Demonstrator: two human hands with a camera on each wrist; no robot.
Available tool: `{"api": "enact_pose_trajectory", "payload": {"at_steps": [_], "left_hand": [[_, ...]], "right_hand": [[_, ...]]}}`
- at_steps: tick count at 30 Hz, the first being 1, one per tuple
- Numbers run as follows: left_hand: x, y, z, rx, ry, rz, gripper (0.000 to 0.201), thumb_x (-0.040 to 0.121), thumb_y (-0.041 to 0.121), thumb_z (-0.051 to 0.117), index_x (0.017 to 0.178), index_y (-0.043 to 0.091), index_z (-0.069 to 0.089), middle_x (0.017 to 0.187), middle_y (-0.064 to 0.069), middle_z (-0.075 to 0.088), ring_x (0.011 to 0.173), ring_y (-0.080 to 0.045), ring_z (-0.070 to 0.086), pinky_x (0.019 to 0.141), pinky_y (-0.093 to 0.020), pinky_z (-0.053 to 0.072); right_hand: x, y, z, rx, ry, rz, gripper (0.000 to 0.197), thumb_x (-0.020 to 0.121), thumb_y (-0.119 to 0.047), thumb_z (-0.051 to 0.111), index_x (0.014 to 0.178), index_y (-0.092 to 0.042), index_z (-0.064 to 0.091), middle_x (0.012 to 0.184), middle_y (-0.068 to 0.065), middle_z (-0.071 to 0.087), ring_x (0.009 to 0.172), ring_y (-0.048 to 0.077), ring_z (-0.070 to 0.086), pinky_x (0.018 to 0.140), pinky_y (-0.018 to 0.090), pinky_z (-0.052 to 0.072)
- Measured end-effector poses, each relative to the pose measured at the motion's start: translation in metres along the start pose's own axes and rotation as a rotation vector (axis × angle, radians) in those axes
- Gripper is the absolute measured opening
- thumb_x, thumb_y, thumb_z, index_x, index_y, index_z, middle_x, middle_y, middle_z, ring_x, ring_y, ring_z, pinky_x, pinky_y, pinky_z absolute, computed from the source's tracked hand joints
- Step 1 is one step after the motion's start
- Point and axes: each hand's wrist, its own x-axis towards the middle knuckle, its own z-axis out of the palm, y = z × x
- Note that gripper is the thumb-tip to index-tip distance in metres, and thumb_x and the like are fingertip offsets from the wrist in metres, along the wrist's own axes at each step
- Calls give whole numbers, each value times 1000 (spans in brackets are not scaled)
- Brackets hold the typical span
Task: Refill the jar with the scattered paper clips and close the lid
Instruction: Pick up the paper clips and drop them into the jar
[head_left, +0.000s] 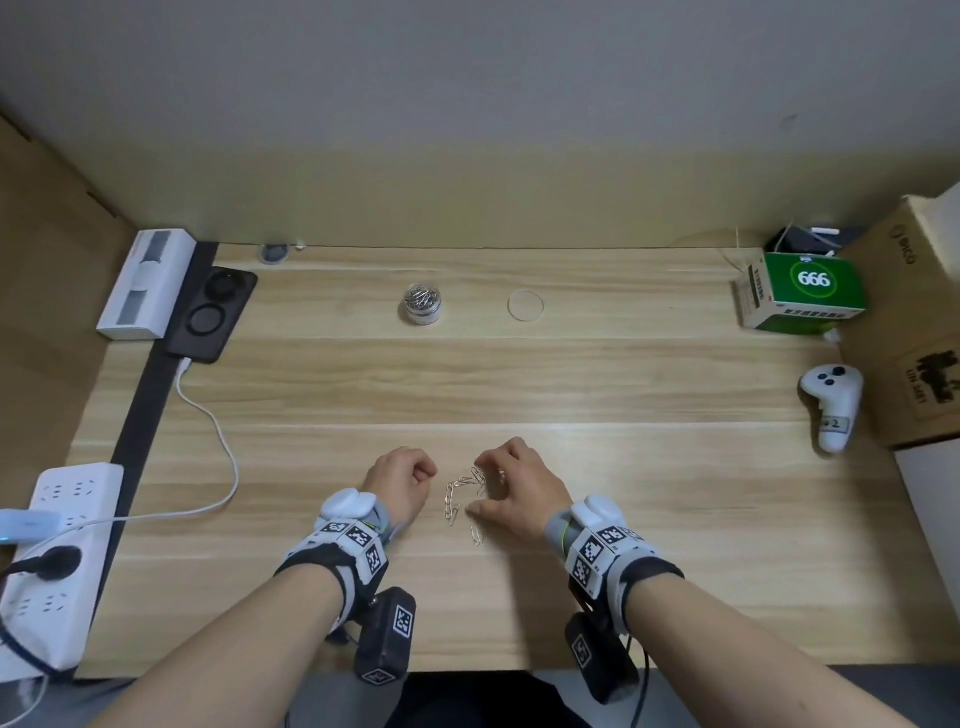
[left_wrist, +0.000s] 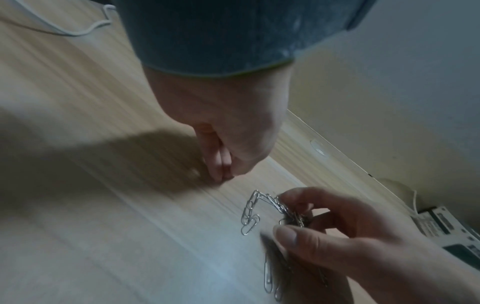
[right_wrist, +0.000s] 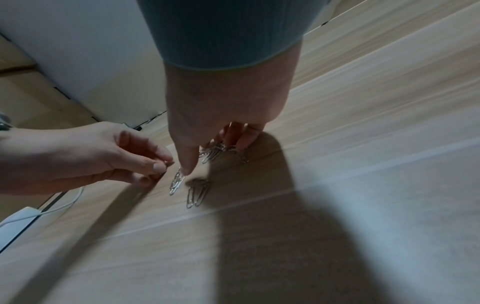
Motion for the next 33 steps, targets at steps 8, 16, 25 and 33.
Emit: {"api": "enact_pose_trajectory", "payload": {"at_steps": [8,16,25,33], "left_hand": [[-17,0,8,-65,30,-14,26,74,-1,59,91,14,71,87,2,58,74,-15,55,72,-23,44],[-34,19,34,-94,-58,87,34,74,-1,59,104,13,67,93,4,50,75,-13,54,78,-26,48],[-42,22,39,-211,87,81,39,73,-9,45,96,11,69,89,0,65,80,-12,61,77,-22,49],[-54,-26,20,-260,184,-47,39,73,-12,46,95,11,69,91,-4,67,85,-20,64,79,-31,53]], "right_hand": [[-12,2,0,80,-38,-75,22,83,-28,71,104,-23,70,102,-2,55,93,15,56,85,32,48],[-35,38,-16,166,179,100,24,84,-4,60,101,-17,72,97,-3,58,83,14,55,86,32,48],[-43,27,-9,56,52,105,82,55,-56,85,123,-28,49,116,-7,40,92,14,54,84,32,50],[-24,0,11,-207,-11,-84,72,54,-55,87,107,-27,48,109,-4,44,91,24,55,72,40,51]]}}
